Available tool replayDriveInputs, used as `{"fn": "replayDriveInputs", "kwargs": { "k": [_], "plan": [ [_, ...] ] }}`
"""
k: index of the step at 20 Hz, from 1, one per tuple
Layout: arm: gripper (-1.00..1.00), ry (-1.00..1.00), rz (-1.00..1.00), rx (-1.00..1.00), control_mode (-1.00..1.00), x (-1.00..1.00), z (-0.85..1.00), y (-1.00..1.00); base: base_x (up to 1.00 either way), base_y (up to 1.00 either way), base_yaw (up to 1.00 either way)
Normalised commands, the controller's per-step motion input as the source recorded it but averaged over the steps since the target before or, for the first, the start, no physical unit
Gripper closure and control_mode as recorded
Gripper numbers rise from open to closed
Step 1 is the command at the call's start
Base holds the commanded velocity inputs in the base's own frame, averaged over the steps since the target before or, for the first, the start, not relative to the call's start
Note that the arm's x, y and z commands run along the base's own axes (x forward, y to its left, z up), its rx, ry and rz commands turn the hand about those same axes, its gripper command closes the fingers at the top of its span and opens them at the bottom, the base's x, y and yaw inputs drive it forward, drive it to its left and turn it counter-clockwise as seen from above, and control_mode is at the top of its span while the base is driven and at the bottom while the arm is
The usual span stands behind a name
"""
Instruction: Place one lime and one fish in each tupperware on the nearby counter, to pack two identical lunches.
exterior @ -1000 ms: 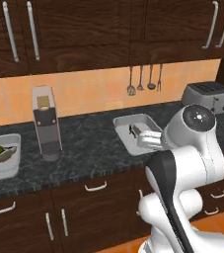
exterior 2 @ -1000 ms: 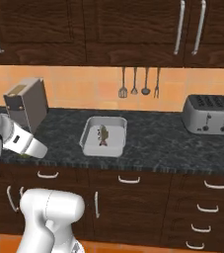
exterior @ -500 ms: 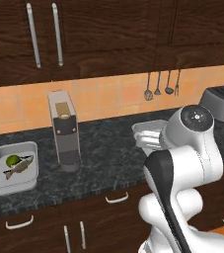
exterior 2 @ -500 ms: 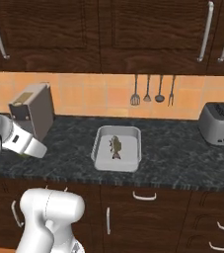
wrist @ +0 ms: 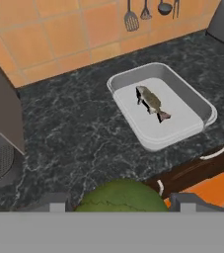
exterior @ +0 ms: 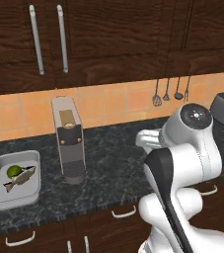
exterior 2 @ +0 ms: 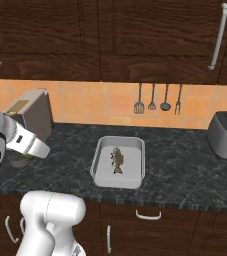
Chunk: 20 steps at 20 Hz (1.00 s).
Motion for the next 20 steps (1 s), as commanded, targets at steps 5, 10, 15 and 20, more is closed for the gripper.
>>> {"fn": "replayDriveInputs", "kwargs": {
  "k": [5, 10, 15, 20],
  "plan": [
    [1.0, 0.0, 0.01, 0.0, -1.0, 0.17, -0.2, -0.29, 0.0, 0.0, 0.0],
    [1.0, 0.05, 0.0, 0.01, -1.0, 0.64, -0.42, -0.71, 0.0, 0.0, 0.0],
    [1.0, 0.2, 0.0, 0.04, -1.0, 1.0, -0.58, -1.0, 0.0, 0.0, 0.0],
    [1.0, 0.26, -0.05, 0.12, -1.0, 1.0, -0.44, -0.97, 0.0, 0.0, 0.0]
  ]
}}
